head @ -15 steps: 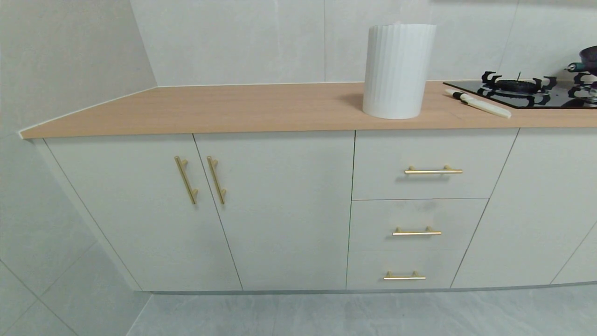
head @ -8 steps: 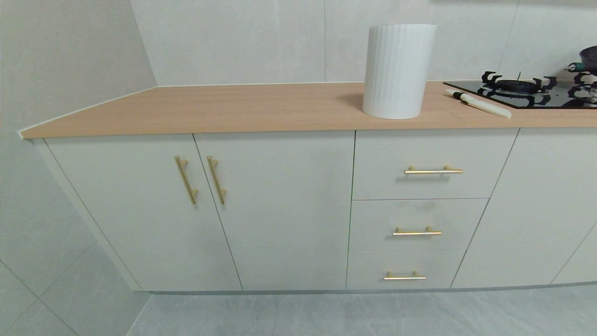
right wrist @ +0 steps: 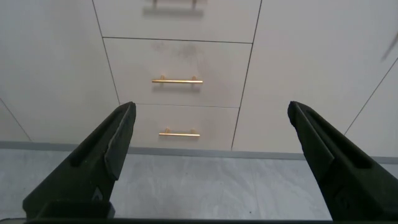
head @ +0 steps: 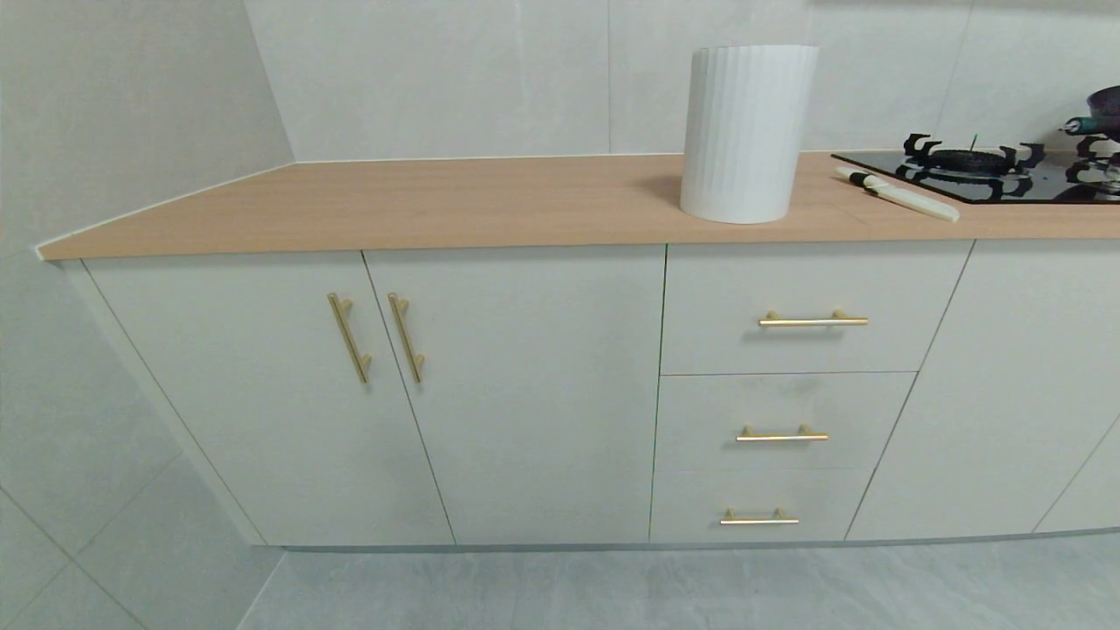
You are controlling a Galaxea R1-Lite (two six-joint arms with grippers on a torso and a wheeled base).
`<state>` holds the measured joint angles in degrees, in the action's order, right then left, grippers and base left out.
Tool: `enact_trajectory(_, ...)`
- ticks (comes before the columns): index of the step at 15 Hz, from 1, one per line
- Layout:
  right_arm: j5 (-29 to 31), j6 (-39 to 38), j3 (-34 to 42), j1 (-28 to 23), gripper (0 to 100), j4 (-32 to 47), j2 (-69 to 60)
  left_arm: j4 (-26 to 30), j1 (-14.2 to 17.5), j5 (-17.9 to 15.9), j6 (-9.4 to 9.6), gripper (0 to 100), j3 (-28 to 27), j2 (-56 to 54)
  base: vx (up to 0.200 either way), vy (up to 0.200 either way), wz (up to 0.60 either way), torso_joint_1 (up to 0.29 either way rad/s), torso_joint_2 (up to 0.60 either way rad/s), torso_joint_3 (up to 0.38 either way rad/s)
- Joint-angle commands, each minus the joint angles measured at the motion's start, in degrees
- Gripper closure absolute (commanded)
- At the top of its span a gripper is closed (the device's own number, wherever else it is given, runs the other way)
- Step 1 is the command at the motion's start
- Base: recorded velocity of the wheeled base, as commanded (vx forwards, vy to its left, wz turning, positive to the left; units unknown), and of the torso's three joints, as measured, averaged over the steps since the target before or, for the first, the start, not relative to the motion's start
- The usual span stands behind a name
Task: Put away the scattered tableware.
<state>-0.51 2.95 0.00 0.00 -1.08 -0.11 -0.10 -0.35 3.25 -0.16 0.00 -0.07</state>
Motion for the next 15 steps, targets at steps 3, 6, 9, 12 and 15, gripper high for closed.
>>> enact_trajectory(3, 0.07, -0.23, 0.0, 0.0, 0, -0.06, 0.11, -0.08, 0.0, 0.0, -0.11, 0, 0.0, 0.07, 0.133, 0.0, 0.0, 0.002, 0.0, 0.005)
enact_trajectory(6, -0.37, 0.13, 0.0, 0.0, 0, -0.06, 0.2, 0.01, 0.0, 0.0, 0.07, 0, 0.0, 0.07, 0.2, 0.0, 0.0, 0.002, -0.01, -0.004)
enact_trajectory(9, -0.37, 0.13, 0.0, 0.0, 0, -0.06, 0.2, -0.08, 0.0, 0.0, -0.02, 0, 0.0, 0.07, 0.2, 0.0, 0.0, 0.002, 0.0, 0.002)
enact_trajectory(12, -0.37, 0.13, 0.0, 0.0, 0, -0.06, 0.2, 0.01, 0.0, 0.0, -0.11, 0, 0.0, 0.07, 0.2, 0.0, 0.0, 0.01, 0.0, 0.001)
enact_trajectory(15, -0.37, 0.13, 0.0, 0.0, 0, -0.06, 0.2, 0.01, 0.0, 0.0, -0.19, 0, 0.0, 0.07, 0.2, 0.0, 0.0, -0.001, 0.0, -0.001)
